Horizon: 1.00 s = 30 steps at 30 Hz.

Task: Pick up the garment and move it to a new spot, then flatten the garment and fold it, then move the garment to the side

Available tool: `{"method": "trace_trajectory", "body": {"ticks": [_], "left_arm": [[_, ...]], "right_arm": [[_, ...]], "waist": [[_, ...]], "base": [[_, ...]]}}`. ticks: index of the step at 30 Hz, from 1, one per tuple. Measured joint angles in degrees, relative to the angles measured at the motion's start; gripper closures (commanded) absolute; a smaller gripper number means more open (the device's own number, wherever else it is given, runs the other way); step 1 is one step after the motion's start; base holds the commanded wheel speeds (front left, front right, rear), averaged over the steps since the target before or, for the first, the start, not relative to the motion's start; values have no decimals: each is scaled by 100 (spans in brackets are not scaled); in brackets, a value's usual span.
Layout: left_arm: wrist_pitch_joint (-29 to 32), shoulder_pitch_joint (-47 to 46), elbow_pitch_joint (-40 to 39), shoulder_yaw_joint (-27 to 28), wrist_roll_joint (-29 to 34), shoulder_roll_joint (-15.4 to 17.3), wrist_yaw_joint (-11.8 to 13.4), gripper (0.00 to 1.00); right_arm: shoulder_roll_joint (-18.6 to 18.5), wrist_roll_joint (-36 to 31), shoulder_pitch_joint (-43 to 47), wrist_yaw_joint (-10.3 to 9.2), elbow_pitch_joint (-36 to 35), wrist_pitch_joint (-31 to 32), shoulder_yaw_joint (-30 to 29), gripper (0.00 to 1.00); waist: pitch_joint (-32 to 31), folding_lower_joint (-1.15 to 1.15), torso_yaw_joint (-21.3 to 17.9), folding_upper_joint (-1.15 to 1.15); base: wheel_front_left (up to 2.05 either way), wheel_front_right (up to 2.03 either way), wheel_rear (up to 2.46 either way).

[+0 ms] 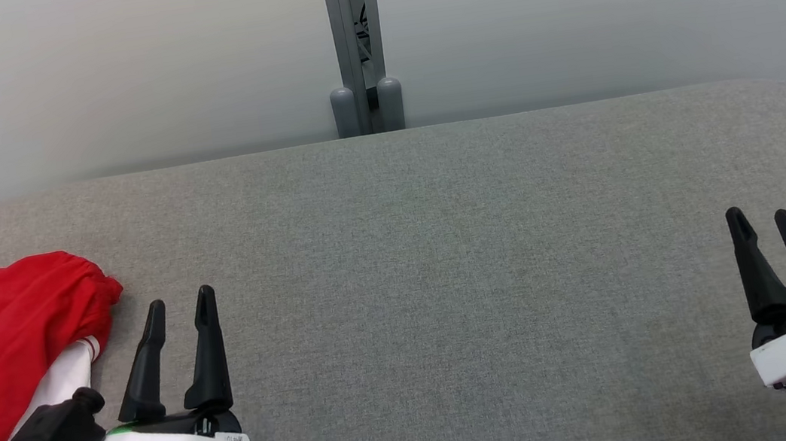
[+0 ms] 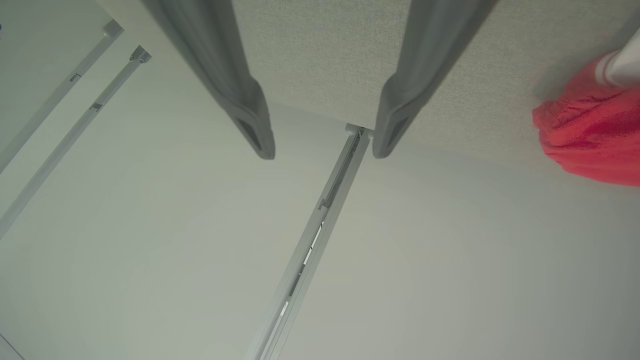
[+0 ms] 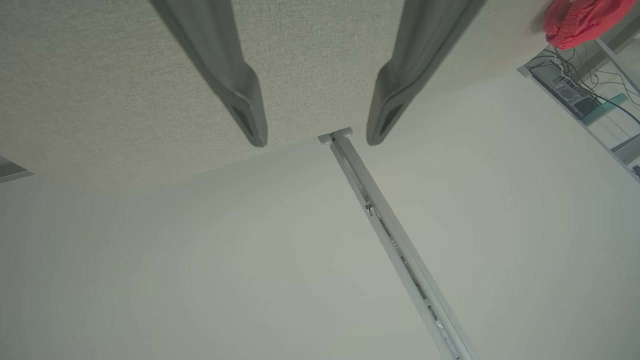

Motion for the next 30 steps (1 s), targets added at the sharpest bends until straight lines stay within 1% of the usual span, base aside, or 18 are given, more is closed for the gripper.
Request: {"method": "trace_trajectory", "body": {"ticks": [7, 13, 21, 30], "left_arm": [[58, -131, 151, -109, 593, 116, 165, 0], [234, -225, 310, -181, 902, 135, 190, 0], [420, -312, 490, -230, 1356, 189, 353, 0], [512, -393, 625, -223, 1707, 238, 511, 0]], "right_arm": [[16, -494, -35, 0, 102, -197, 96, 0], [40, -833, -60, 0, 242, -367, 182, 0], [83, -1233, -85, 1, 420, -467, 205, 0], [170, -1599, -102, 1, 577, -545, 268, 0]], "waist": [[-4, 0, 4, 0], [8, 0, 0, 0], [26, 0, -2, 0], [46, 0, -27, 0]], "base": [[0, 0, 0], [0, 0, 0], [0, 0, 0], [0, 0, 0]]}}
